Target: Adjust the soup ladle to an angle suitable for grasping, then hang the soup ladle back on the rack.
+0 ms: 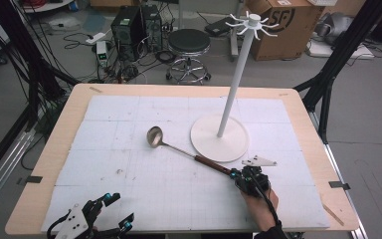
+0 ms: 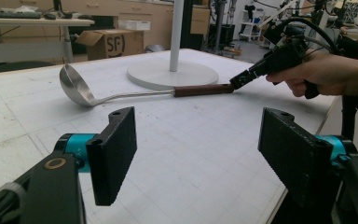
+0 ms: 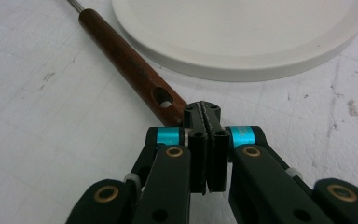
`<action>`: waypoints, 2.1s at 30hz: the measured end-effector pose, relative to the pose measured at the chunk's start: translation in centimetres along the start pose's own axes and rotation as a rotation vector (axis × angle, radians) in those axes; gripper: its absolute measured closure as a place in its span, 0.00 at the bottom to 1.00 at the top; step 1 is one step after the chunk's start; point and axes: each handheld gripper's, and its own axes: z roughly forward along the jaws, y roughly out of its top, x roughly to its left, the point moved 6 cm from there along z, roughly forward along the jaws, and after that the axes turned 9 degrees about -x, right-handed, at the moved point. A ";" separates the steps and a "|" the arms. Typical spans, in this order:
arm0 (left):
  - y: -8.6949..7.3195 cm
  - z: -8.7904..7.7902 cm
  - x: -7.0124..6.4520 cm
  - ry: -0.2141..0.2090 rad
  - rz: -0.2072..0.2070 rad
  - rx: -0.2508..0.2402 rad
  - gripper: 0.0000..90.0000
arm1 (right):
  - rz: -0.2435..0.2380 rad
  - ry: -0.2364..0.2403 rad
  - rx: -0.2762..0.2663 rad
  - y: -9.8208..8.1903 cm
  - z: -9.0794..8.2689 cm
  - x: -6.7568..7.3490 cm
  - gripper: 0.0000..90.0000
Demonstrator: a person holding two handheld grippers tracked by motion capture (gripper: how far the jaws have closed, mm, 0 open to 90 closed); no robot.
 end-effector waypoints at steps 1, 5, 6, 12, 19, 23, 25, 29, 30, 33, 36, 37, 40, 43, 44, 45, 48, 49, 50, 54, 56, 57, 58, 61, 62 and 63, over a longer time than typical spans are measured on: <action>0.0 0.0 0.0 0.000 -0.001 -0.001 0.32 | 0.002 -0.001 -0.003 0.0 0.1 0.1 0.99; 0.1 0.0 -0.1 -0.002 -0.001 -0.004 0.32 | -0.003 0.003 -0.013 0.2 0.8 1.4 0.99; 0.1 0.1 -0.1 -0.002 0.000 -0.002 0.32 | -0.003 0.003 -0.013 0.2 0.8 1.4 0.99; 0.1 0.0 -0.1 -0.004 0.000 -0.005 0.32 | -0.027 0.009 -0.010 0.6 2.1 3.2 0.99; 0.1 -0.2 0.0 0.000 -0.002 -0.007 0.32 | -0.031 0.017 -0.016 0.7 2.5 3.6 0.99; 0.1 -0.2 0.0 -0.002 0.002 -0.005 0.32 | -0.036 0.021 -0.022 0.7 2.3 3.5 0.99; 0.1 -0.2 0.1 -0.002 0.007 -0.006 0.32 | -0.051 0.043 -0.093 0.7 0.9 3.3 0.99; 0.1 -0.2 0.5 -0.002 0.000 -0.008 0.32 | -0.071 0.087 -0.249 0.5 -2.3 2.1 0.99; 0.1 -0.2 0.5 -0.002 0.000 -0.008 0.32 | -0.068 0.084 -0.276 0.6 -3.1 1.6 0.99; 0.0 -0.2 0.6 -0.005 0.001 -0.006 0.32 | -0.058 0.082 -0.368 1.1 -5.4 0.4 0.81; -0.1 -0.4 0.7 -0.006 0.005 -0.004 0.32 | -0.081 0.020 -0.427 1.3 -6.9 -0.6 0.45; -0.1 -0.4 0.7 -0.005 0.006 -0.003 0.32 | -0.081 0.020 -0.427 1.3 -6.9 -0.6 0.45; 0.0 -0.3 0.9 0.001 0.001 -0.006 0.32 | -0.095 0.021 -0.459 0.8 -7.6 -1.1 0.28; 0.0 0.0 0.8 -0.007 0.006 -0.001 0.32 | -0.100 0.043 -0.452 -0.3 -7.8 -1.1 0.17; -0.1 0.2 0.7 -0.011 0.007 0.001 0.32 | -0.107 0.054 -0.455 -0.8 -8.0 -1.2 0.16; -0.1 0.3 0.6 -0.015 0.012 0.004 0.32 | -0.104 0.063 -0.456 -1.2 -8.1 -1.2 0.15; -0.1 0.8 0.5 -0.029 0.015 0.009 0.32 | -0.102 0.082 -0.486 -2.0 -9.2 -1.0 0.15; -0.1 1.0 0.4 -0.034 0.014 0.009 0.32 | -0.111 0.084 -0.492 -2.1 -9.5 -1.0 0.15; -0.1 1.2 0.3 -0.040 0.013 0.009 0.32 | -0.115 0.085 -0.496 -2.3 -9.8 -1.0 0.16; 0.0 2.2 0.0 -0.067 0.017 0.010 0.32 | -0.112 0.078 -0.513 -2.8 -10.6 -1.2 0.16; 0.0 2.9 -0.3 -0.084 0.020 0.015 0.32 | -0.104 0.062 -0.510 -3.1 -10.9 -1.4 0.16; -0.1 3.2 -0.4 -0.093 0.020 0.018 0.32 | -0.098 0.060 -0.512 -3.2 -11.1 -1.4 0.16; -0.1 3.4 -0.5 -0.100 0.020 0.020 0.32 | -0.099 0.060 -0.518 -3.3 -11.4 -1.5 0.17; 0.3 4.6 -0.7 -0.142 0.046 0.055 0.31 | -0.104 0.053 -0.535 -3.1 -11.8 -1.7 0.17; 0.7 5.2 -0.8 -0.159 0.059 0.063 0.31 | -0.103 0.056 -0.531 -2.9 -11.8 -1.8 0.17; 1.1 5.8 -0.8 -0.169 0.054 0.058 0.31 | -0.098 0.061 -0.534 -2.7 -11.9 -2.0 0.17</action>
